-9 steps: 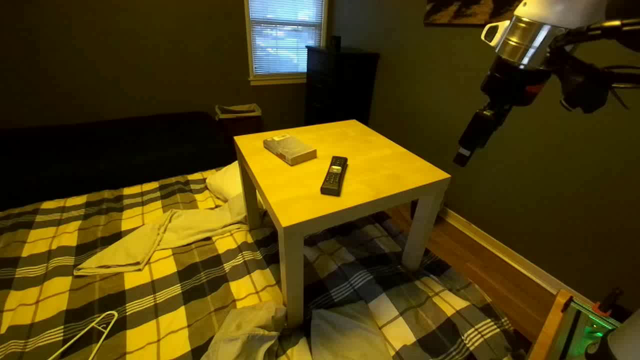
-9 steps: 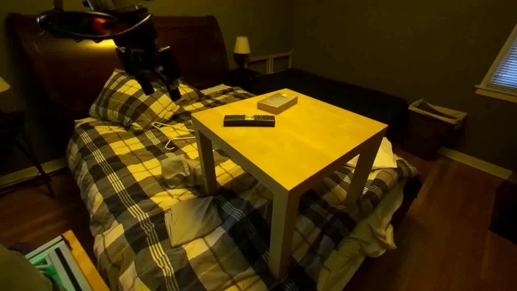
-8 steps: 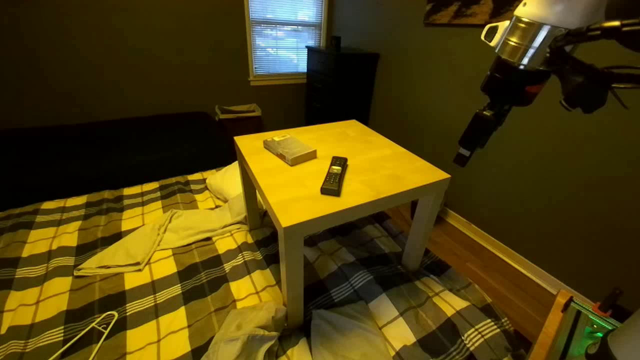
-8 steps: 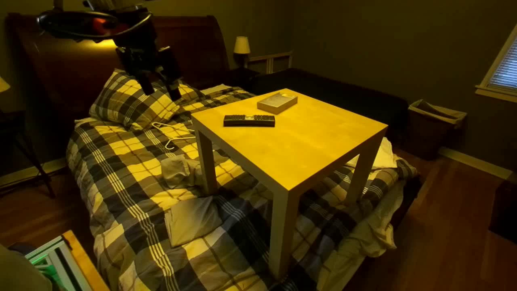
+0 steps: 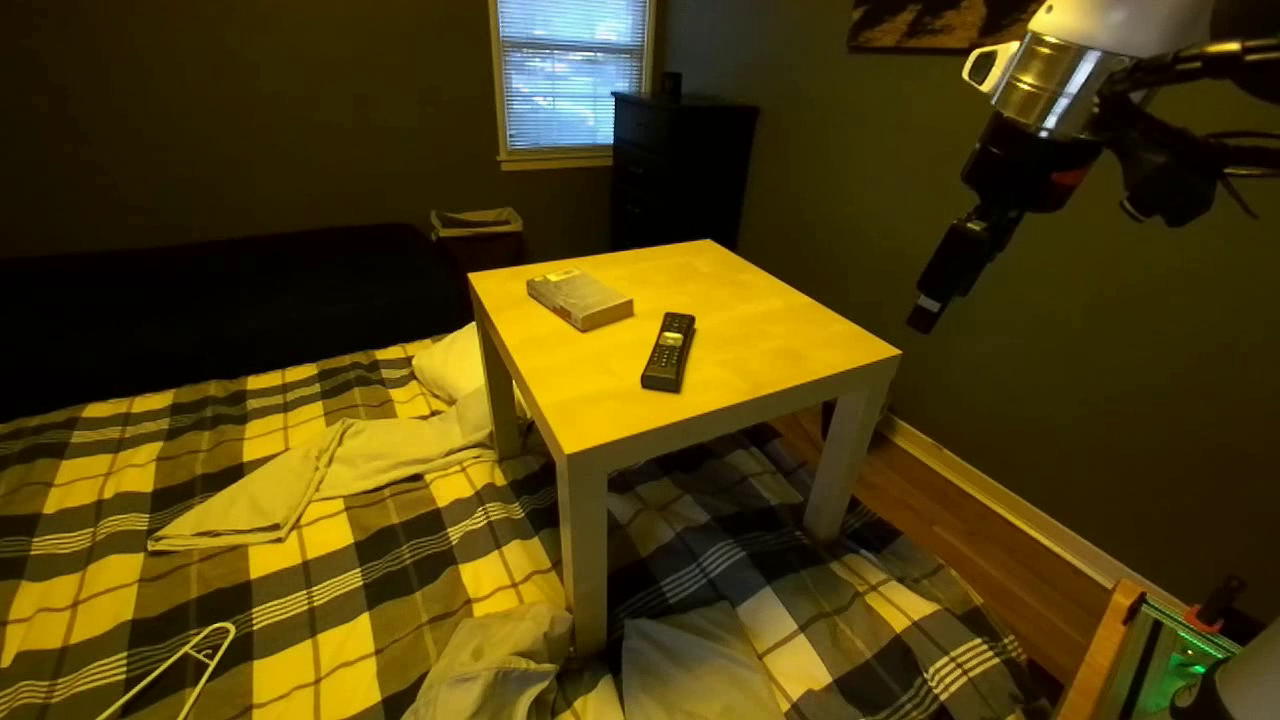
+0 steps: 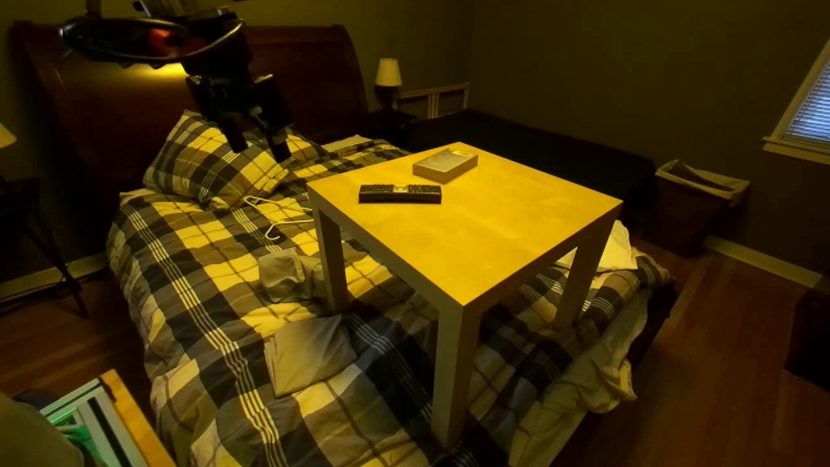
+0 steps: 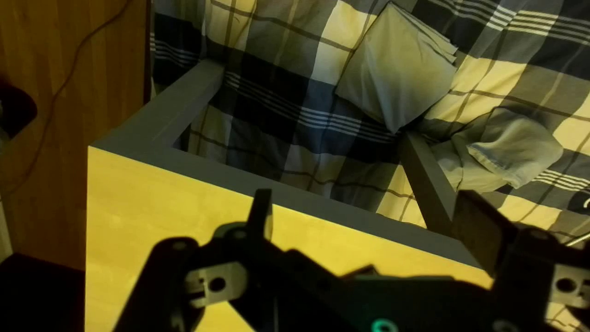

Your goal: Press a button on the remote control.

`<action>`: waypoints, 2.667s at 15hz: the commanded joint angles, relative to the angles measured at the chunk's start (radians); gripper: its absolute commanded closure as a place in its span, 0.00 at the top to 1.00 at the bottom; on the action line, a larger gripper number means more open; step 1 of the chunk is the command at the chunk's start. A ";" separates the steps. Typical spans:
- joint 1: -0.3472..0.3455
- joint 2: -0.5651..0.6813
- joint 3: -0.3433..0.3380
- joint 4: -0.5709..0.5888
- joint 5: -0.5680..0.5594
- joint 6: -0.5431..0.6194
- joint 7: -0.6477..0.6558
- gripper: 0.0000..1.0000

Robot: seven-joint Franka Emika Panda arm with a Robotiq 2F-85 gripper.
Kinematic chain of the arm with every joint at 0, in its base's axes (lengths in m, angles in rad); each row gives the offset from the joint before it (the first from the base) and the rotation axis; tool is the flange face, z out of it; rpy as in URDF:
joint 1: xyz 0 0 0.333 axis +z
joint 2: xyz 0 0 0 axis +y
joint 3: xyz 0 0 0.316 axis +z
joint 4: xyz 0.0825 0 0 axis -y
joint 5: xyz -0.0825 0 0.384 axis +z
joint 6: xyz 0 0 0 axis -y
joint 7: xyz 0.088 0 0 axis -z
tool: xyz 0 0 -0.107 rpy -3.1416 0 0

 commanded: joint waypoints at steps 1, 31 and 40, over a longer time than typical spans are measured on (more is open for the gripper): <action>0.020 0.062 -0.004 0.028 -0.008 0.053 -0.009 1.00; -0.035 0.993 -0.103 0.450 0.029 0.895 -0.175 0.00; -0.042 1.020 -0.084 0.451 0.073 0.932 -0.181 0.00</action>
